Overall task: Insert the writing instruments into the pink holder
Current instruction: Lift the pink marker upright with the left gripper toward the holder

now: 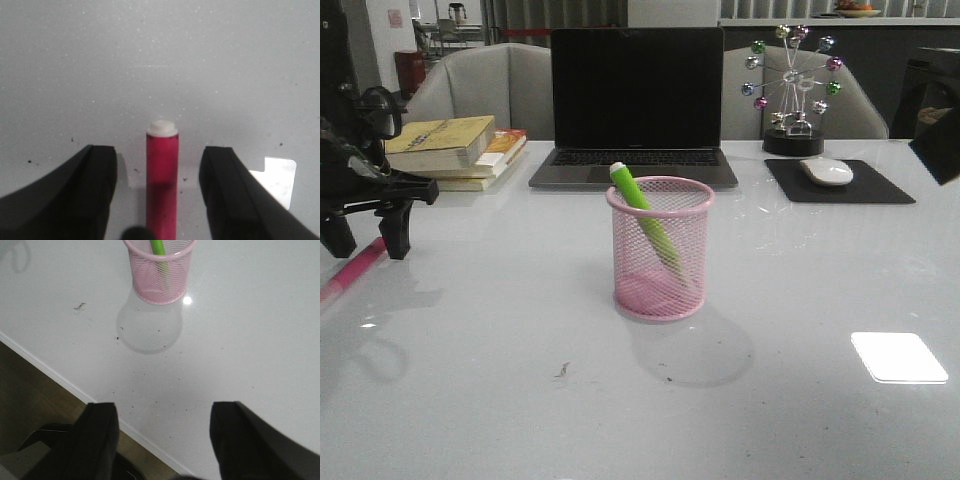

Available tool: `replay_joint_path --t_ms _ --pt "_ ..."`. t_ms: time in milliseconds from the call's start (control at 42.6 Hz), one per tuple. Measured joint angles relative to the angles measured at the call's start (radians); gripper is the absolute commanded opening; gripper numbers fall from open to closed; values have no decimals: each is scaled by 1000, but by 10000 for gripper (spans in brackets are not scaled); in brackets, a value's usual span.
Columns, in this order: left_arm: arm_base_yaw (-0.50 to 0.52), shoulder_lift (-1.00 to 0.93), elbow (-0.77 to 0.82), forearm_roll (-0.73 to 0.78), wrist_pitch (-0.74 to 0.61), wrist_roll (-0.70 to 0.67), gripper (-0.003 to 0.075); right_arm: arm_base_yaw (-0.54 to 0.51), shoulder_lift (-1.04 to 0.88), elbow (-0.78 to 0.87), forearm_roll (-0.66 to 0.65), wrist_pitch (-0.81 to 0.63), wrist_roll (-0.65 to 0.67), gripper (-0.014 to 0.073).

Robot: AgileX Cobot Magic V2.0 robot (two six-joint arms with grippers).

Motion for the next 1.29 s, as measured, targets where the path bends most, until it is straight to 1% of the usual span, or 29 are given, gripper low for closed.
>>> replay_joint_path --t_ms 282,446,564,658,799,939,1174,1292 --pt "0 5 -11 -1 30 3 174 0 0 0 0 0 0 508" --pt "0 6 -24 -1 57 10 102 0 0 0 0 0 0 508" --pt "0 -34 -17 -20 68 10 92 0 0 0 0 0 0 508" --pt "-2 -120 29 -54 29 19 92 0 0 0 0 0 0 508" --pt "-27 -293 163 -88 -96 36 92 0 0 0 0 0 0 508" --pt "-87 -507 333 -98 -265 40 92 0 0 0 0 0 0 508" --pt "-224 -821 607 -103 -605 44 92 0 0 0 0 0 0 508" --pt "-306 -917 715 -103 -791 44 92 0 0 0 0 0 0 508"
